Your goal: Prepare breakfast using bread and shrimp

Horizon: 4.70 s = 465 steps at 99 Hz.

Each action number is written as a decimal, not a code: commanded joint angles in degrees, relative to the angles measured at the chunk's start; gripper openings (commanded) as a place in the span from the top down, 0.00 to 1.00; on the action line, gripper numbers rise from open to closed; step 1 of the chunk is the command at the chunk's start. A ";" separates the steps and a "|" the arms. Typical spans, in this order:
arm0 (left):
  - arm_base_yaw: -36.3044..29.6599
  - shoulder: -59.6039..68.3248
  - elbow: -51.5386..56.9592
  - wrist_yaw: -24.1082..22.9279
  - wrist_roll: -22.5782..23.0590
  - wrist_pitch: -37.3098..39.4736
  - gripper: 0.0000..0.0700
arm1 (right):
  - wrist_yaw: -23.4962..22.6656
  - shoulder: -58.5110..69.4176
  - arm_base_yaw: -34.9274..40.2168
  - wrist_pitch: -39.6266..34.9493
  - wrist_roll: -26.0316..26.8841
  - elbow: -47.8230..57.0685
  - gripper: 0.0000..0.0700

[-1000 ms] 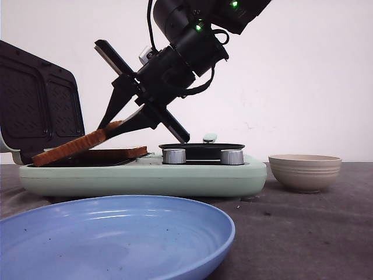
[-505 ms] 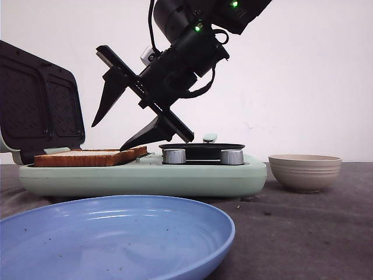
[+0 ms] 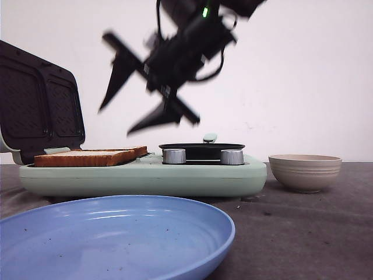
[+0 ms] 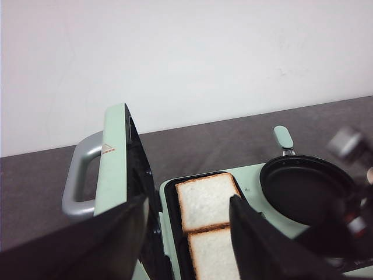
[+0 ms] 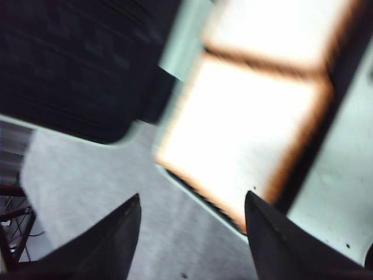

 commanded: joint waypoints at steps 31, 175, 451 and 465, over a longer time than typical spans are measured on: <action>-0.09 0.20 0.66 0.02 0.11 0.48 0.67 | 13.77 -17.46 -5.81 -13.09 -16.68 1.46 0.52; -0.09 0.66 0.68 0.02 -2.78 0.83 0.67 | 29.83 -63.39 -8.24 -13.53 -26.10 -40.65 0.54; 28.92 40.85 0.74 35.19 -64.39 30.27 0.74 | 26.73 -68.39 -8.22 -12.74 -24.28 -45.55 0.54; 28.92 41.03 0.74 34.60 -64.32 30.27 0.75 | 26.73 -68.39 -8.22 -12.72 -24.26 -45.55 0.54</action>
